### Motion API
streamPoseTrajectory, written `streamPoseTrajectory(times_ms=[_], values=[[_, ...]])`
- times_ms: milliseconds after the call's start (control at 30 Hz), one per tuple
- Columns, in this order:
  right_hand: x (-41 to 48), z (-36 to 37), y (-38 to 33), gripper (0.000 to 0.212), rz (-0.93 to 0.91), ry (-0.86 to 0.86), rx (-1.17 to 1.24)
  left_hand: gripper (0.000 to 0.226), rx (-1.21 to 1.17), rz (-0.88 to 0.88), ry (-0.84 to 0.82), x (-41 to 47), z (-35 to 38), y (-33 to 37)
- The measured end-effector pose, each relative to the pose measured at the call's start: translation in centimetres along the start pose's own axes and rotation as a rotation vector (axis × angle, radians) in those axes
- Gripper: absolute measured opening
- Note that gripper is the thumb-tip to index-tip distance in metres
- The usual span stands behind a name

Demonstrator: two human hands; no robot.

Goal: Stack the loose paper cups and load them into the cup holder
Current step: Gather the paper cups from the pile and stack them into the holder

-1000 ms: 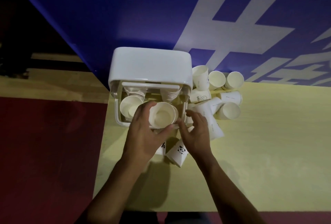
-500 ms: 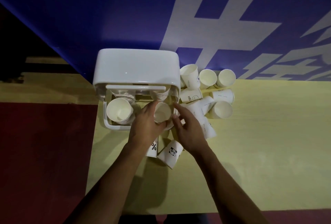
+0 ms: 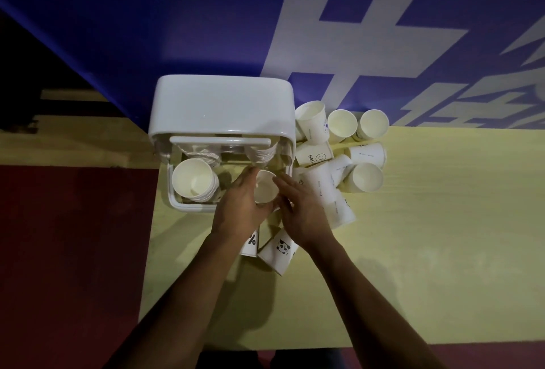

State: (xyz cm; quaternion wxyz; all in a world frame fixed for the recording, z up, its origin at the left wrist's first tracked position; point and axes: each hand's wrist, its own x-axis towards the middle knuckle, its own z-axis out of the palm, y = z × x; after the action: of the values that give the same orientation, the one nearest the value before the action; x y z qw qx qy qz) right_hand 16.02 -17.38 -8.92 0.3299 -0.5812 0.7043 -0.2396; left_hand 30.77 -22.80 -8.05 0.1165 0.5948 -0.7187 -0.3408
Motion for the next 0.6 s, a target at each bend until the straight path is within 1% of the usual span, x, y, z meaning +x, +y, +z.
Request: streamPoseTrajectory(times_ms=[100,167,267,300,333,367,433,500,533,600], values=[[-1.3,-2.2,-0.5,0.035,-0.010,0.172,0.109,0.080,0.076,0.062,0.070,-1.0,-0.4,1.3],[-2.5,-4.5,0.1,0.026,0.023,0.328,0.136,0.080,0.054,0.123,0.082,-2.0,-0.3,3.7],[-3.6,-7.9,2.8,0.019,0.183,0.510,0.150,0.068,-0.024,0.278,0.087,-2.9,0.6,8.4],[-3.7,-8.9,4.3,0.021,0.248,0.548,0.127,0.063,-0.036,0.321,0.094,-2.7,1.5,9.8],[-3.5,-9.7,5.7,0.028,0.304,0.561,0.086,0.063,-0.028,0.340,0.079,-2.1,2.3,11.0],[-3.3,-10.4,7.3,0.040,0.346,0.542,0.041,0.066,0.006,0.351,0.057,-1.4,3.2,11.9],[-2.4,-11.2,9.5,0.070,0.399,0.423,-0.013,0.071,0.113,0.344,0.034,0.0,4.9,12.6],[-1.5,-11.5,10.8,0.092,0.407,0.305,-0.026,0.074,0.204,0.263,0.015,1.3,6.1,12.6],[-0.9,-11.5,11.2,0.097,0.396,0.269,-0.037,0.075,0.232,0.203,0.002,1.8,6.4,12.6],[0.1,-11.3,11.8,0.098,0.382,0.228,-0.060,0.075,0.251,0.079,-0.025,2.5,6.7,12.3]])
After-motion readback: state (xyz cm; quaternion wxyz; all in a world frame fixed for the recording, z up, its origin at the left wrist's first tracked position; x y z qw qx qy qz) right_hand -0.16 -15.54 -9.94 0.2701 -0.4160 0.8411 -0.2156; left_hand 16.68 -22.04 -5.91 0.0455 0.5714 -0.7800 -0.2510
